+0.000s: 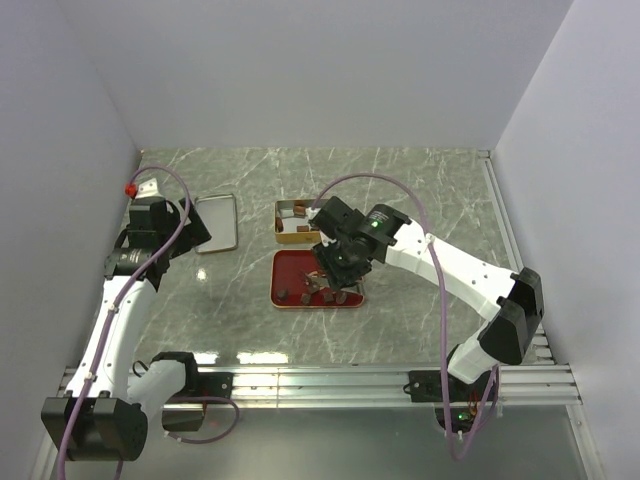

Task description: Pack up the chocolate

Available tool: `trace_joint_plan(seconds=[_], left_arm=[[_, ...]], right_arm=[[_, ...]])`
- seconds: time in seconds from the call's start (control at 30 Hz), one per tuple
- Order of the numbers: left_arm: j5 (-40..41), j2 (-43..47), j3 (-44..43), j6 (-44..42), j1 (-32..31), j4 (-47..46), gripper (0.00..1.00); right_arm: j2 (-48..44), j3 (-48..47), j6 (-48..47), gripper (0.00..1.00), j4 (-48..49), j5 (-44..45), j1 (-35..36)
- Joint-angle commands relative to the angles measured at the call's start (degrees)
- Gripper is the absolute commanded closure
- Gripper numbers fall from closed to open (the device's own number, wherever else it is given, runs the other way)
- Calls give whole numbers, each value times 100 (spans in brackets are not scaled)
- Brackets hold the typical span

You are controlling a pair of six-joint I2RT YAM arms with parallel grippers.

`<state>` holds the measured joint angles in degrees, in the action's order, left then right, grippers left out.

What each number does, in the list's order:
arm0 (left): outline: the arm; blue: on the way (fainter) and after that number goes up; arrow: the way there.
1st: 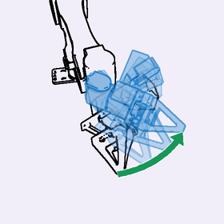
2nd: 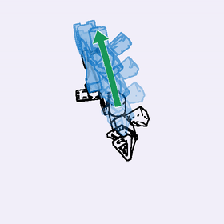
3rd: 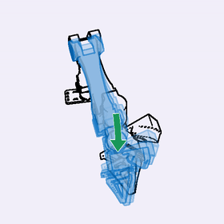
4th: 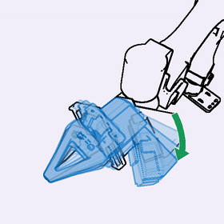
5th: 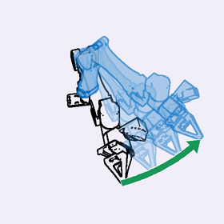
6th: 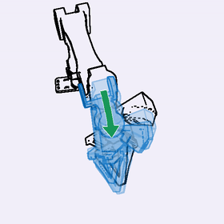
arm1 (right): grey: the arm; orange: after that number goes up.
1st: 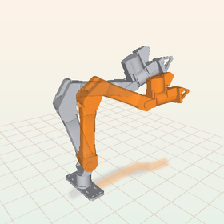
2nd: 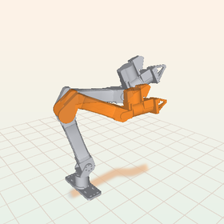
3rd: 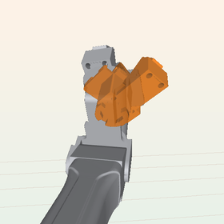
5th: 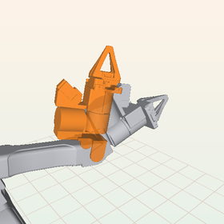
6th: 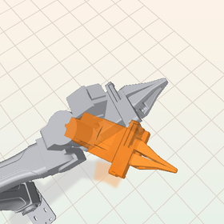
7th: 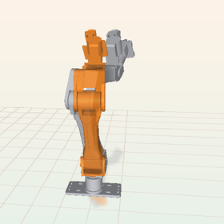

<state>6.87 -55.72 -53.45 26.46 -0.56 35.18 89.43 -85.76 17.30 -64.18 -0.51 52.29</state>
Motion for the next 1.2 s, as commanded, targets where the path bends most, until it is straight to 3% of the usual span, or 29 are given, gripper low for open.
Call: trace_joint_plan(seconds=[0.0, 0.87, 1.1, 1.17], left_arm=[[-46, 158, 72, 79, 29, -2, 0], [-72, -255, -34, -18, 29, -275, 0], [-90, -334, -60, -18, 29, -354, 0], [-98, -351, -69, -9, 29, -363, 0]], right_arm=[[-154, 59, 72, 49, 81, -72, 114], [365, 138, 19, 49, 204, 297, 211], [444, 173, -34, 56, 222, 306, 211], [444, 147, -34, 62, 187, 306, 211]])
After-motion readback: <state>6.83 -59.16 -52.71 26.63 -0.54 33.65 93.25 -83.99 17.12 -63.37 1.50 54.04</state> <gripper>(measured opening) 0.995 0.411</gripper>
